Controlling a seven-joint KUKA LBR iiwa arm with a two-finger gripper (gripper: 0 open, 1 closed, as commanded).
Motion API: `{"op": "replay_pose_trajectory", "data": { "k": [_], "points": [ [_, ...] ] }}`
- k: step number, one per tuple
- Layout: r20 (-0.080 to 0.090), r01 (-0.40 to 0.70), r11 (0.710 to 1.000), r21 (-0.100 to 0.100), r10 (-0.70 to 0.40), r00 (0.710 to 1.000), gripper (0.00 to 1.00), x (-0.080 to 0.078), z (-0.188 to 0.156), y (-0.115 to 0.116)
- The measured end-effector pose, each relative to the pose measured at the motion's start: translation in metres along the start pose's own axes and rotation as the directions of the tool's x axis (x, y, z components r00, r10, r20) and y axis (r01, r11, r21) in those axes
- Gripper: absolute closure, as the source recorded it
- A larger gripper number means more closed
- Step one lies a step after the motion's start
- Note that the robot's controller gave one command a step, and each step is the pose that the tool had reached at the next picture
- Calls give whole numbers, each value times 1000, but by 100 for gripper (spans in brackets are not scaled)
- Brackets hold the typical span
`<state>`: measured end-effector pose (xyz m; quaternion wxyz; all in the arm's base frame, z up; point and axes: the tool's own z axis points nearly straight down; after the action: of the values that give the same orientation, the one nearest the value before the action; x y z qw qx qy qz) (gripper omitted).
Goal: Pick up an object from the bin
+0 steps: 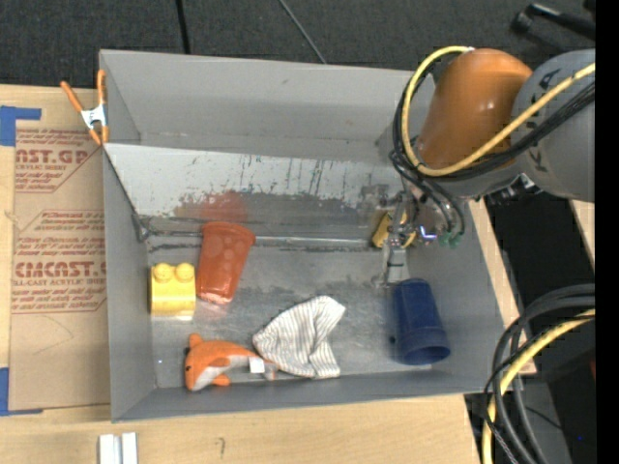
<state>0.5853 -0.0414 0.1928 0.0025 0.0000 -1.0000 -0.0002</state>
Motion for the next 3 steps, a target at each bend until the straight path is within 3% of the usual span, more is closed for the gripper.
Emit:
{"op": "replay_pose_trajectory", "data": {
  "k": [1,2,3],
  "points": [
    [7,1,1000,1,-1,1000,0,-1,-5,0],
    [11,44,999,3,-44,999,0,18,16,38],
    [7,162,987,-3,-162,987,0,35,37,63]
  ]
}}
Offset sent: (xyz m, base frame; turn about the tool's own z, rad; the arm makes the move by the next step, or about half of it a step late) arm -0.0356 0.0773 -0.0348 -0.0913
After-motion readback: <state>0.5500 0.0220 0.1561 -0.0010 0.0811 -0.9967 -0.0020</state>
